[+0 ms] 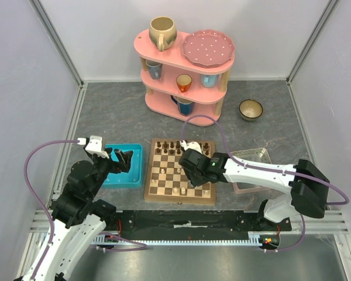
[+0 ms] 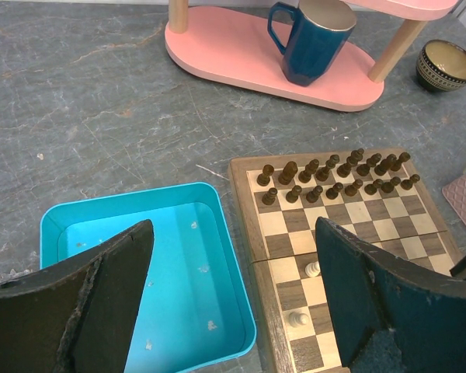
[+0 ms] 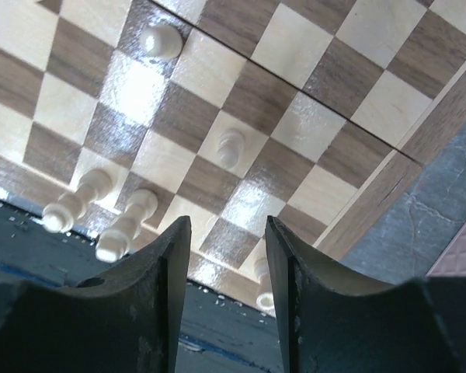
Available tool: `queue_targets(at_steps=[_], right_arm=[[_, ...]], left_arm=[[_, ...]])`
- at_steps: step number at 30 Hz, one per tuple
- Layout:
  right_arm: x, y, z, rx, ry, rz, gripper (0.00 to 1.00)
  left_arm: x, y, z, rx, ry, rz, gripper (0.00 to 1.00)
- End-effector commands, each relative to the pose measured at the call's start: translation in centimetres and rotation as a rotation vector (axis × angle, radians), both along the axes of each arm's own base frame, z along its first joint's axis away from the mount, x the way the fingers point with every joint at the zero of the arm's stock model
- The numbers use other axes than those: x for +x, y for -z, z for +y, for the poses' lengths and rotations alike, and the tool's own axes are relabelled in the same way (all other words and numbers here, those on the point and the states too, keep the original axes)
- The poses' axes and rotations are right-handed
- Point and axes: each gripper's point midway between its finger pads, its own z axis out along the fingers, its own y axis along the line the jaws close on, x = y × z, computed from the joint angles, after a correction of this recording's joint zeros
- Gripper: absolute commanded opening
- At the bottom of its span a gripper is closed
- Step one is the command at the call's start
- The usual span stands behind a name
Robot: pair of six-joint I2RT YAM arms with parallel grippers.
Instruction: Set up the chess pieces on the board
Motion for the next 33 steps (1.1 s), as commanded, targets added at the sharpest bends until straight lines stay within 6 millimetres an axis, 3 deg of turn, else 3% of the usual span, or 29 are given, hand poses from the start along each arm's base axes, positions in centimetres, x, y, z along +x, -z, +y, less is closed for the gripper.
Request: queue_targets(at_steps=[1, 8, 19, 26, 33], right_arm=[[2.3, -0.5, 1.2, 0.03, 0.012, -0.047, 0.51], [4.6, -0.5, 1.5, 0.075, 0.038, -0.042, 0.5], [4.4, 0.5, 2.7, 0.091, 0.011, 0.0, 0.49], [4.3, 1.4, 2.6, 0.073, 0.007, 0.014, 0.37], [4.2, 1.8, 2.6, 0.068, 0.0, 0.025, 0.33]], left_arm=[[0.1, -0.6, -0.2, -0.021, 0.005, -0.031, 0.9], [0.1, -0.7, -0.2, -0.022, 0.007, -0.033, 0.9], [0.1, -0.7, -0.1, -0.022, 0.002, -0.034, 0.9], [0.1, -0.7, -0.2, -0.022, 0.004, -0.034, 0.9], [0.2, -0.7, -0.2, -0.022, 0.004, -0.034, 0.9]])
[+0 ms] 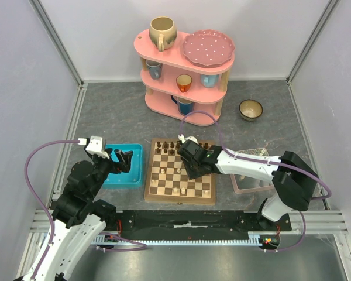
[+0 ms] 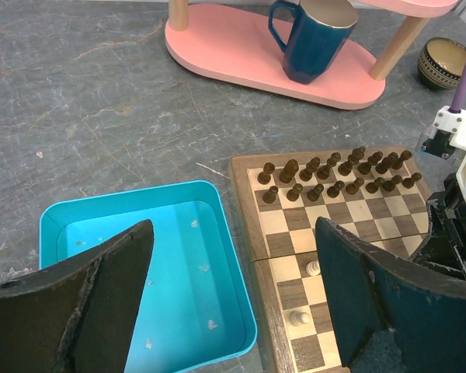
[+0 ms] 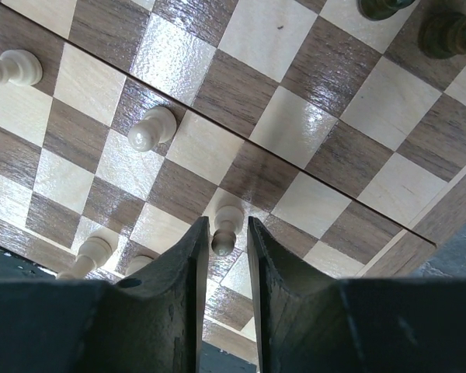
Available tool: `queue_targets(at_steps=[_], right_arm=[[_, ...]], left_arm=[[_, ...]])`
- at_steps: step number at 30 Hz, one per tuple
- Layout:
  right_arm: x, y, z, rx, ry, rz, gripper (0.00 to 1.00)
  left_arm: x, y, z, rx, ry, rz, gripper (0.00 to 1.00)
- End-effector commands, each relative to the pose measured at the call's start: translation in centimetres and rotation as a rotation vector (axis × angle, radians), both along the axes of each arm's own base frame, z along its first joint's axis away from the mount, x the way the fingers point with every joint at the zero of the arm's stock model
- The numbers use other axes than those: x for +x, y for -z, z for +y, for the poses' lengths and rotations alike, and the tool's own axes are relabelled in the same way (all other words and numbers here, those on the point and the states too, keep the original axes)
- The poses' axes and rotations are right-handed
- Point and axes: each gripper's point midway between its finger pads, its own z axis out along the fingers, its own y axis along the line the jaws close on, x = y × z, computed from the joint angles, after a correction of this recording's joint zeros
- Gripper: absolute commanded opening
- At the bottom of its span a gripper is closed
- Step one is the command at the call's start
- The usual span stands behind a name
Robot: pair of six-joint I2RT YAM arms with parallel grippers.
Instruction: Set up the chess pieces on the board
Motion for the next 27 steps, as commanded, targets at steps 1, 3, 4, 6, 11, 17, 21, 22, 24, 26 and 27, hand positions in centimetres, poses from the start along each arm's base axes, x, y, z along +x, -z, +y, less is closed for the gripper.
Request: queue_targets(at_steps=[1, 3, 4, 6, 11, 17, 21, 22, 24, 26, 27], right_arm=[[0.6, -0.8, 1.2, 0.037, -0.015, -0.017, 0.32], [0.5, -0.7, 1.1, 0.032, -0.014, -0.016, 0.3], [0.6, -0.8, 1.1, 0.034, -0.013, -0.015, 0.28], [0.5, -0.8, 1.0, 0.035, -0.015, -0.016, 0.25], [0.0, -1.1, 0.4, 0.037, -0.014, -0.015, 0.19], [-0.5, -1.6, -1.5, 0.0, 0.007, -0.025, 0.16], [-0.9, -1.7, -3.4, -0.061, 0.024, -0.028, 0.15], [-1.2, -1.6, -3.8, -0.071, 0.022, -0.023, 0.15], [-1.7, -1.5, -4.5, -0.082, 0.023, -0.013, 0.15], [-2.2, -1.5, -5.2, -0.087, 0.022, -0.006, 0.15], [-2.3, -1.5, -5.4, -0.091, 0.024, -0.005, 0.15]], left_arm=[[0.2, -1.0, -0.2, -0.024, 0.006, -0.038, 0.9], [0.1, -1.0, -0.2, -0.024, 0.006, -0.038, 0.9], [0.2, -0.9, -0.2, -0.023, 0.004, -0.036, 0.9], [0.1, -1.0, -0.2, -0.023, 0.006, -0.039, 0.9], [0.1, -0.9, -0.2, -0.024, 0.004, -0.038, 0.9], [0.1, -1.1, -0.2, -0.026, 0.006, -0.042, 0.9], [0.1, -1.0, -0.2, -0.025, 0.004, -0.039, 0.9], [0.1, -1.1, -0.2, -0.026, 0.006, -0.042, 0.9], [0.1, -1.0, -0.2, -0.024, 0.009, -0.041, 0.9], [0.1, -1.0, -0.2, -0.024, 0.007, -0.039, 0.9], [0.1, -1.0, -0.2, -0.024, 0.007, -0.041, 0.9]])
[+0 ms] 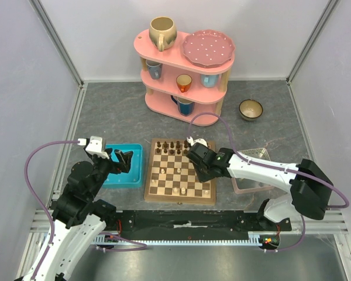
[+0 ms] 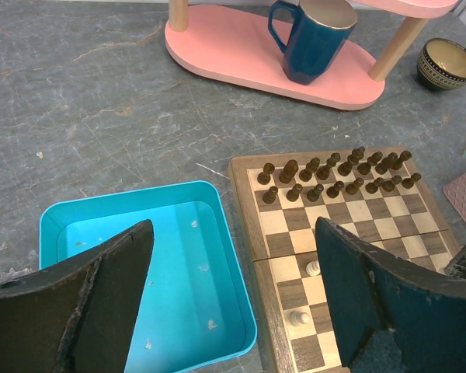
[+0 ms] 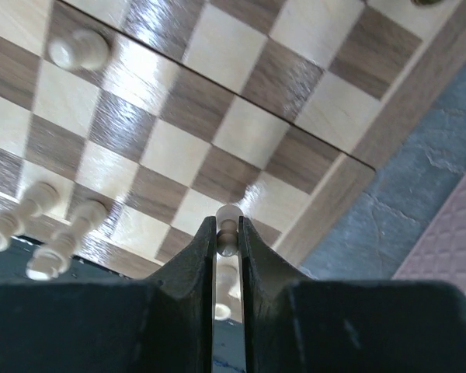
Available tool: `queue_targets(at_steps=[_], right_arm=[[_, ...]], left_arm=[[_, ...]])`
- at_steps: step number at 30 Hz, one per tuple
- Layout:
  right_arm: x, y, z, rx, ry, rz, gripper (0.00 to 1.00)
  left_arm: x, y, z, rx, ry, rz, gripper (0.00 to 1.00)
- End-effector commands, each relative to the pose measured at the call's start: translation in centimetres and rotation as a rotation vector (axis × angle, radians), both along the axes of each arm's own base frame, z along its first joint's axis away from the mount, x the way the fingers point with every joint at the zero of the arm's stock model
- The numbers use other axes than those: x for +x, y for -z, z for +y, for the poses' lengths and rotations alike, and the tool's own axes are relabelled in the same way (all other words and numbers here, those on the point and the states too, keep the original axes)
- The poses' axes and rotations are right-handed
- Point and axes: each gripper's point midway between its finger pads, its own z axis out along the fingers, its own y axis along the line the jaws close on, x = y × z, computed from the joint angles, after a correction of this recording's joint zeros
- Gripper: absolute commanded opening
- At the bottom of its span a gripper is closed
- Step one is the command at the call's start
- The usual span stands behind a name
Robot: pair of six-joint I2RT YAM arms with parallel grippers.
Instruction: Set up the chess pieces on the board
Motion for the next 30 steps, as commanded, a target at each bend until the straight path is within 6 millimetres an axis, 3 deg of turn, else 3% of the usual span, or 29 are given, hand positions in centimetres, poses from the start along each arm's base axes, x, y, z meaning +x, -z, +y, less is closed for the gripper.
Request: queue_targets(at_steps=[1, 7, 30], right_arm=[[-1.0, -0.1, -2.4, -0.048, 0.015, 0.005, 0.15], [-1.6, 0.3, -3.1, -0.056, 0.016, 0.016, 0.15], [-2.3, 1.4, -2.3, -0.049, -0.018, 0.073, 0.18]], left_arm=[[0.2, -1.0, -0.3, -0.025, 0.008, -0.037, 0.9], [0.2, -0.9, -0.2, -0.023, 0.007, -0.036, 0.9], [0.1, -1.1, -0.2, -0.026, 0.005, -0.044, 0.9]])
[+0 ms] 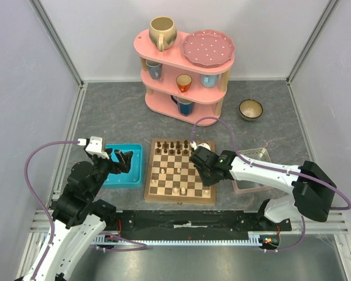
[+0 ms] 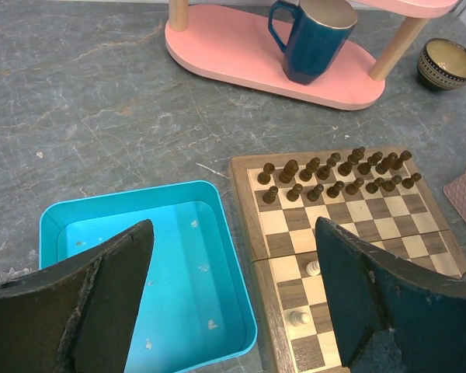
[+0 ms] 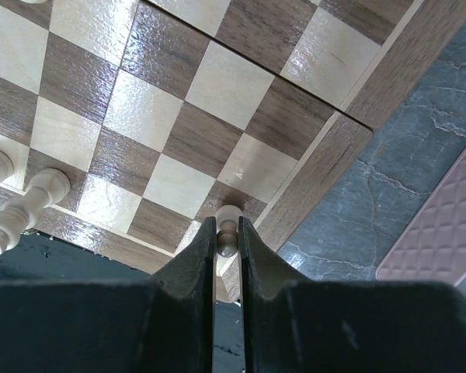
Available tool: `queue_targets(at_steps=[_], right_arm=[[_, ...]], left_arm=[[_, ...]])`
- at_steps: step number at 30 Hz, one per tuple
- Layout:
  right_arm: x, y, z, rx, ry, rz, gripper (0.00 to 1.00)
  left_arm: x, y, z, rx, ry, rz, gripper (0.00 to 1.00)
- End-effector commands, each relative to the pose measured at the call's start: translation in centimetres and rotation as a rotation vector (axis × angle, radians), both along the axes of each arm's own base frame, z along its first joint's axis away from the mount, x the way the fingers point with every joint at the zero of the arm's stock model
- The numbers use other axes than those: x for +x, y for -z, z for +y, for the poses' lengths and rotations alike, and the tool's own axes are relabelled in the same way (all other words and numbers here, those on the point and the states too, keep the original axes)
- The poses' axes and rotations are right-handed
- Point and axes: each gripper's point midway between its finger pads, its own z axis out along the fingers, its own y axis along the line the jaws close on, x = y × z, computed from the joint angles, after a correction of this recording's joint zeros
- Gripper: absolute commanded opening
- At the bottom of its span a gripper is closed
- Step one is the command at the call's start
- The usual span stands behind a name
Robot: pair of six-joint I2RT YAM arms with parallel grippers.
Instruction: Set up the chess pieces on the board
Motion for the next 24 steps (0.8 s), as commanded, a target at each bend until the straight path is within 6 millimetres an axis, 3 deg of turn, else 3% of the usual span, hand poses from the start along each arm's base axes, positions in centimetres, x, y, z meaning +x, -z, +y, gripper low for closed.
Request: queue_targets(at_steps=[1, 5, 15, 24], right_arm=[[-0.1, 0.3, 0.3, 0.007, -0.009, 0.013, 0.18], [-0.2, 0.5, 0.3, 0.003, -0.012, 0.018, 0.2], [0.6, -0.8, 1.1, 0.032, -0.003, -0.019, 0.45], [3.2, -4.1, 2.9, 0.074, 0.007, -0.112, 0.48]], left_arm=[[0.1, -1.1, -0.2, -0.025, 0.005, -0.042, 0.9], [0.1, -1.1, -0.2, -0.025, 0.007, -0.041, 0.9], [0.1, -1.1, -0.2, -0.024, 0.005, -0.041, 0.9], [0.2, -1.1, -0.2, -0.024, 0.005, -0.041, 0.9]])
